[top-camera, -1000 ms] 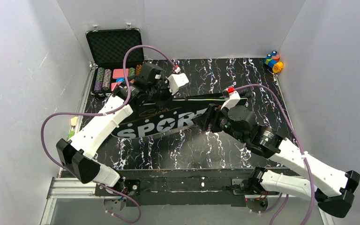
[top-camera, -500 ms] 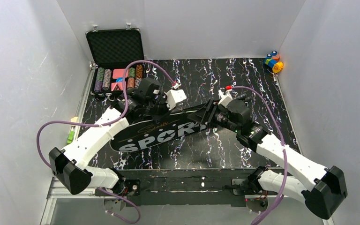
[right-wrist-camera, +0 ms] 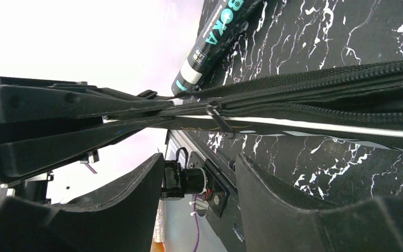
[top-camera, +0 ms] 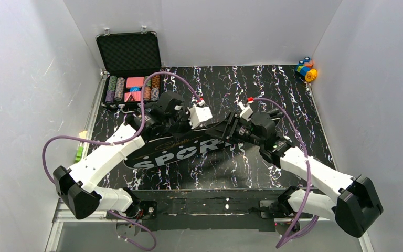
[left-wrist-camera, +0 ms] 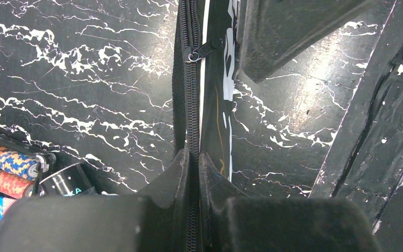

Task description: Pack up the badminton gear

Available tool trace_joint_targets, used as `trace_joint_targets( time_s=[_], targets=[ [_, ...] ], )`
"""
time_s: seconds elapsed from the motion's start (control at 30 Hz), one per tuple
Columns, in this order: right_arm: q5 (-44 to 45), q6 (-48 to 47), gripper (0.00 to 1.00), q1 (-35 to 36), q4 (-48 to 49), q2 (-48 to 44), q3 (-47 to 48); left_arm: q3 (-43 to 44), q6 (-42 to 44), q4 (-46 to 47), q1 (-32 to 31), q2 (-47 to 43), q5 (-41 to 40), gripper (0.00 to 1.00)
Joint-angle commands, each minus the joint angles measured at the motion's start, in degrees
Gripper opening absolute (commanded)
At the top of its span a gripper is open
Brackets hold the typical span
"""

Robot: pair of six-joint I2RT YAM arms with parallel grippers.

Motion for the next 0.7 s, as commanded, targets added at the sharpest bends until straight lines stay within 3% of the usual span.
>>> trace_joint_targets(
  time_s=[0.0,0.33,0.67],
  targets=[
    [-2.38,1.81,0.6,-0.77,5.99,1.44,-1.5,0.22,1.34,2.09,-0.89,-3.64,-0.25,0.0],
    [-4.59,4.13,0.57,-2.29,12.52,4.34,-3.48,-0.02,2.44,1.4,-2.27,-4.23,-1.08,0.0],
    [-7.46,6.43,0.46,-3.2,18.38,5.66,-5.77,-2.56,5.51,1.12,-4.75,-5.76,-3.41,0.0]
  ],
)
